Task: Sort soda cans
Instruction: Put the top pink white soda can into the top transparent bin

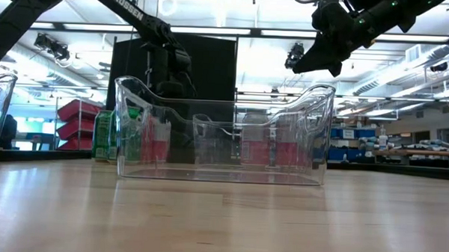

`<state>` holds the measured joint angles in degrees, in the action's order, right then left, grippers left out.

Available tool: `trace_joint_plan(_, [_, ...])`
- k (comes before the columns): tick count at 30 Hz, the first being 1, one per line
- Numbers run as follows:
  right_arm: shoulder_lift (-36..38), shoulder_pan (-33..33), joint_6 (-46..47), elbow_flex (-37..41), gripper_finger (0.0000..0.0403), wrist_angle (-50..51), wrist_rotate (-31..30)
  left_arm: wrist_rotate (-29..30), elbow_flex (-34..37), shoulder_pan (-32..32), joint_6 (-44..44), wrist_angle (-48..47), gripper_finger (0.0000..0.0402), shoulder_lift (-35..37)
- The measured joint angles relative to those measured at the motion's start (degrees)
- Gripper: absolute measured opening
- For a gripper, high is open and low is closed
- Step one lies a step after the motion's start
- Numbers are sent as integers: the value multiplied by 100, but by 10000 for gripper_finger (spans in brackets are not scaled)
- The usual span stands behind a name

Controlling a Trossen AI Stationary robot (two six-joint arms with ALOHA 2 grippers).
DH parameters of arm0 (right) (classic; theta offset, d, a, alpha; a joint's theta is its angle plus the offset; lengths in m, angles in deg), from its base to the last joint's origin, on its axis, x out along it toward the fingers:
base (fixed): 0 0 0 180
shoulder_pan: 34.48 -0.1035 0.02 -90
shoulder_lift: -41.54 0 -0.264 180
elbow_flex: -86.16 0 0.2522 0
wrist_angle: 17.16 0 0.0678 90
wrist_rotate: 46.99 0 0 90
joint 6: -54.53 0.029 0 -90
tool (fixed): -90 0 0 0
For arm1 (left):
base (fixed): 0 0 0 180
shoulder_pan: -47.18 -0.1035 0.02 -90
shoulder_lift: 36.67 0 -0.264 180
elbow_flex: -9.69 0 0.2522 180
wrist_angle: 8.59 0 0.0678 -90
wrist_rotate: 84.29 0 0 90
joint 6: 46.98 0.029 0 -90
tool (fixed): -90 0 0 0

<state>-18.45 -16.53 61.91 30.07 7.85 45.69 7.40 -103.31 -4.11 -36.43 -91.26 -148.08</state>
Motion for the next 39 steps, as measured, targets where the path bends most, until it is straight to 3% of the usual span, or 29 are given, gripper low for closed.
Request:
trace_joint_plan(11, [0,0,0,-1,14,0,0,-77,-858,63,-92,-372,239,-7])
trace_joint_plan(19, [0,0,0,0,14,-7,0,-259,-2054,390,-53,-925,239,13])
trace_joint_plan(29, [0,7,0,-4,14,-95,0,-408,-3402,1335,-173,-1250,239,19])
trace_joint_plan(39, [76,13,40,-4,14,-83,0,-474,-3554,2547,-317,-1394,239,-14])
